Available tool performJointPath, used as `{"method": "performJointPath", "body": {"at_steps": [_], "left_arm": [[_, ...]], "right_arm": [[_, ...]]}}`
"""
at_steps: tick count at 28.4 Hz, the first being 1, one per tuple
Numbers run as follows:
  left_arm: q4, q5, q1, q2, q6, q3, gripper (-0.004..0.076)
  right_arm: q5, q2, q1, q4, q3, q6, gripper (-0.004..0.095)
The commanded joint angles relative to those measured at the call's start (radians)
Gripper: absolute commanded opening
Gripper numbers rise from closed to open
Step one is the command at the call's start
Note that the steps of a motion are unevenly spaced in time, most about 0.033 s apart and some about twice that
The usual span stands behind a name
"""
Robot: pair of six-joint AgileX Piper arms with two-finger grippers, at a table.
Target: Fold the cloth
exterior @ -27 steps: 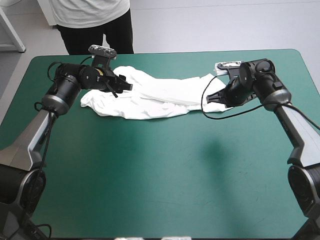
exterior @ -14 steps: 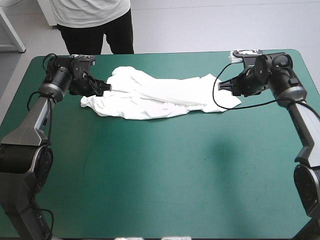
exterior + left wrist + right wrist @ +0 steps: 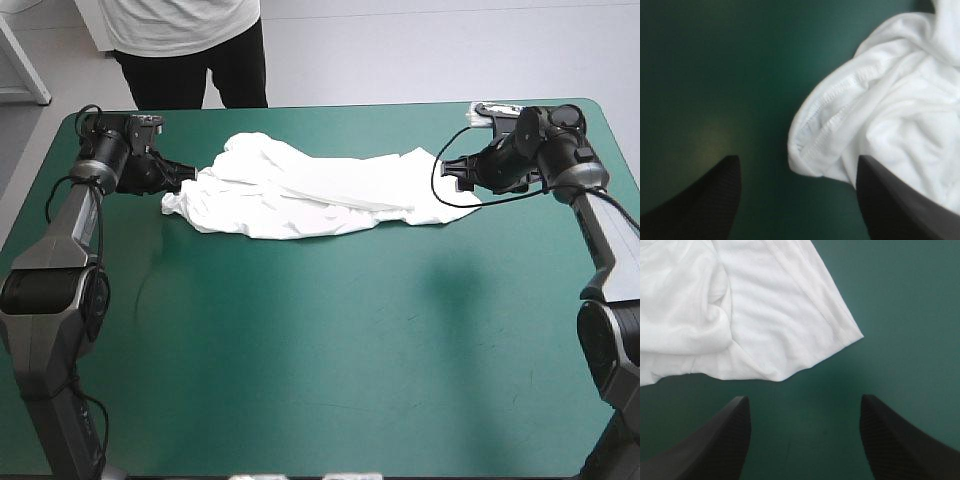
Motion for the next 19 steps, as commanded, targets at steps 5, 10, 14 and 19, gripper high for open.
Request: {"method": "performJointPath", "body": {"at_steps": [5,10,14,19], "left_arm": [[-0.001,-0.036,0.002,0.046,-0.012,-0.084,0.0482],[-0.005,-0.017,0.002,0.084,-0.010,-0.084,0.0482],[-0.010,-0.019,0.002,0.088,-0.004,-0.084,0.0465],[-0.026,-0.012,0.002,0.088,-0.002,-0.084,0.0420]], "right_arm": [[-0.048,0.010,-0.011,0.029,-0.086,-0.026,0.0585],[-0.061,0.039,-0.011,0.027,-0.099,-0.033,0.0585],[-0.071,0.068,-0.011,0.027,-0.100,-0.057,0.0586],[-0.092,0.139,-0.011,0.022,-0.127,-0.063,0.0586]]}}
